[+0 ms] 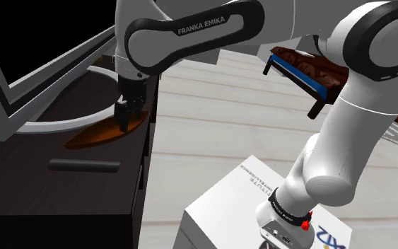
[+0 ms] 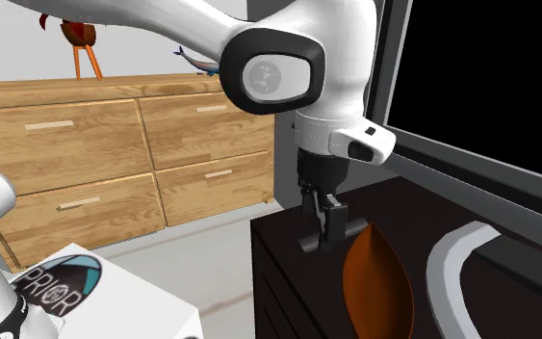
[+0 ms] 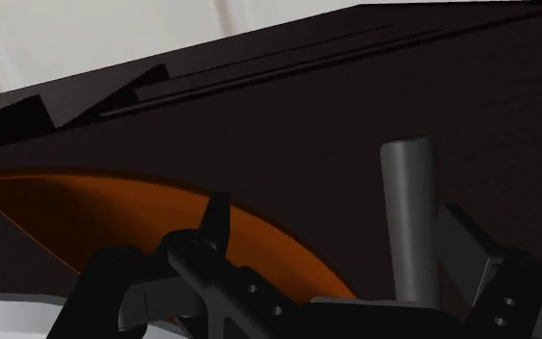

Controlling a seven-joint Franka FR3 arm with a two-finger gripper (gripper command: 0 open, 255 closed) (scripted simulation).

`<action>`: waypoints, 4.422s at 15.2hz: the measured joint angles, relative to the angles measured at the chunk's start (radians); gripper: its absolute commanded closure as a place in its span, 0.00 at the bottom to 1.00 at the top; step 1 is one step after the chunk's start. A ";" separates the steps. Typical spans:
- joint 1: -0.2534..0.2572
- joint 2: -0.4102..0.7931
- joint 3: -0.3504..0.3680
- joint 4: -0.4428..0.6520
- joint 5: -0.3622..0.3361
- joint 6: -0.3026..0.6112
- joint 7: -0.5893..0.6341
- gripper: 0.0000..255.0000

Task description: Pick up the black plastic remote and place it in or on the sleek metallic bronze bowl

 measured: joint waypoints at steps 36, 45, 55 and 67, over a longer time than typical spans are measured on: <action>0.155 0.389 0.042 0.262 -0.149 0.070 0.038 1.00; 0.150 0.341 0.053 0.302 -0.131 -0.018 0.032 1.00; 0.146 0.294 0.063 0.370 -0.114 -0.131 0.028 1.00; 0.046 0.302 0.023 0.436 -0.102 -0.195 -0.116 1.00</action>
